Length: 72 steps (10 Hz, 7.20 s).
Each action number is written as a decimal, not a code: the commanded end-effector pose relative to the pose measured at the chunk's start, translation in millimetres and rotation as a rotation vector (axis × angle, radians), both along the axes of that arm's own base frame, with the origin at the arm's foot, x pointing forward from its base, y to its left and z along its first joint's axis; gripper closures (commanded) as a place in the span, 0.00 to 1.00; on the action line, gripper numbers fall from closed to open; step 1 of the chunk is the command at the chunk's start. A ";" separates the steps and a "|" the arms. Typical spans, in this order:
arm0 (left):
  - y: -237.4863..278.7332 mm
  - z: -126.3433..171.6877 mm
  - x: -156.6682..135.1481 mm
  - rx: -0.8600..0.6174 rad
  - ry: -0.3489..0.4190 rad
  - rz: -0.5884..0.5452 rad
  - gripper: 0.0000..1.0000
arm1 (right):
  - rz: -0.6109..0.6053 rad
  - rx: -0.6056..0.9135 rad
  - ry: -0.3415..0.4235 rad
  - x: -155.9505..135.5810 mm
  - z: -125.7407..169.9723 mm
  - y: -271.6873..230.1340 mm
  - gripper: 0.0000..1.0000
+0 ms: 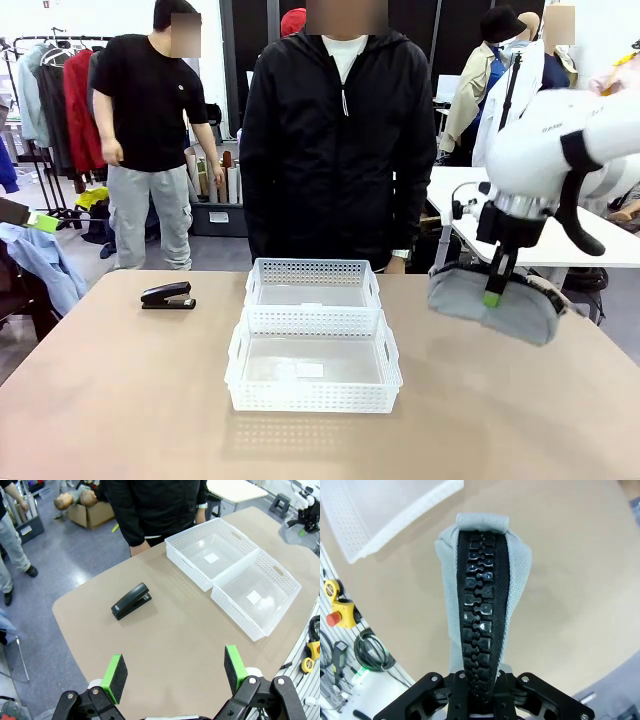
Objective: Distribute items into two baskets.
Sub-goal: Pick up the Pencil pouch that the person points to, then move the picked Pencil pouch towards the Organizing basket indicated by the person, stopping as directed.
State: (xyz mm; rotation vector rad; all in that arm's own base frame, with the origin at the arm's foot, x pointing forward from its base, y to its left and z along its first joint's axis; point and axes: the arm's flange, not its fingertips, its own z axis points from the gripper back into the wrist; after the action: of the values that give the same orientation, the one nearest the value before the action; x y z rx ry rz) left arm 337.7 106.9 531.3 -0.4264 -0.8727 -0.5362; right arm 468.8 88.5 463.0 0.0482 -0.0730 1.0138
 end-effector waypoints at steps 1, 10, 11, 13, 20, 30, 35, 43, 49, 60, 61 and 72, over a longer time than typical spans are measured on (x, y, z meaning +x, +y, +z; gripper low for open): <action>0.4 -0.1 0.7 -0.009 -0.008 -0.009 0.00 | 0.015 -0.027 -0.038 -6.2 38.6 6.2 1.00; 0.4 -0.1 0.7 -0.009 -0.008 -0.009 0.00 | 0.023 0.011 -0.137 -20.4 125.8 1.8 1.00; 0.4 -0.1 0.7 -0.009 -0.008 -0.009 0.00 | 0.023 0.011 -0.137 -20.4 125.8 1.8 1.00; 0.4 -0.1 0.7 -0.009 -0.008 -0.009 0.00 | 0.023 0.011 -0.137 -20.4 125.8 1.8 1.00; 0.4 -0.1 0.7 -0.009 -0.008 -0.009 0.00 | 0.023 0.011 -0.137 -20.4 125.8 1.8 1.00; 0.4 -0.1 0.7 -0.009 -0.008 -0.009 0.00 | 0.023 0.011 -0.137 -20.4 125.8 1.8 1.00; 0.4 -0.1 0.7 -0.009 -0.008 -0.009 0.00 | 0.023 0.011 -0.137 -20.4 125.8 1.8 1.00; 0.4 -0.1 0.7 -0.009 -0.008 -0.009 0.00 | 0.023 0.011 -0.137 -20.4 125.8 1.8 1.00; 0.4 -0.1 0.7 -0.009 -0.008 -0.009 0.00 | 0.091 0.003 -0.102 35.0 116.9 9.2 1.00; 0.4 -0.1 0.7 -0.009 -0.008 -0.009 0.00 | 0.225 0.009 0.015 113.8 64.5 63.2 1.00; 0.4 -0.1 0.7 -0.009 -0.008 -0.009 0.00 | 0.237 0.024 0.030 123.5 57.7 68.5 1.00; 0.4 -0.1 0.7 -0.009 -0.008 -0.009 0.00 | 0.342 -0.018 0.240 85.1 57.8 53.3 1.00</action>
State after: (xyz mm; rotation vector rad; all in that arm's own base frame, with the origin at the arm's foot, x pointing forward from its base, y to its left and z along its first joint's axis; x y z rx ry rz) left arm 337.7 106.9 531.2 -0.4262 -0.8719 -0.5361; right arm 589.5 157.1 514.9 0.1614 0.0914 1.3072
